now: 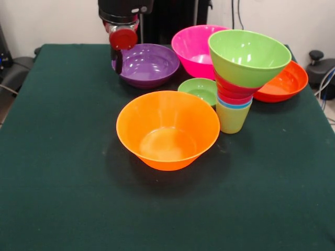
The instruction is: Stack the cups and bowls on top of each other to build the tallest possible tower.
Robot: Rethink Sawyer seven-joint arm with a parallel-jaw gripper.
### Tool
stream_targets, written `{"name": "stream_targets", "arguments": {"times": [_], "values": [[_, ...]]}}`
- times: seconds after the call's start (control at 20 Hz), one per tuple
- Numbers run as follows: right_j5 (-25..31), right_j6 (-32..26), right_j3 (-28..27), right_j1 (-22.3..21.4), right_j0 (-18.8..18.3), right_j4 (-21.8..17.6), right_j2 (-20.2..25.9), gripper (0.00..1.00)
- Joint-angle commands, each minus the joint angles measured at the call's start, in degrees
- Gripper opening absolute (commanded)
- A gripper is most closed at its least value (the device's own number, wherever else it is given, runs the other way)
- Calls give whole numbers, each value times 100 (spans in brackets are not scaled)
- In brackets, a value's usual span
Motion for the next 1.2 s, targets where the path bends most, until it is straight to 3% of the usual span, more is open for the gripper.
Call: {"name": "stream_targets", "arguments": {"times": [0.05, 0.45, 0.7, 1.2], "values": [[-44, -651, 297, 62, -108, -365, 657, 100], [-167, 30, 502, -24, -230, 34, 414, 100], [-235, 81, 570, -70, -458, 70, 348, 100], [-922, 679, 851, 216, -689, 387, 259, 100]]}}
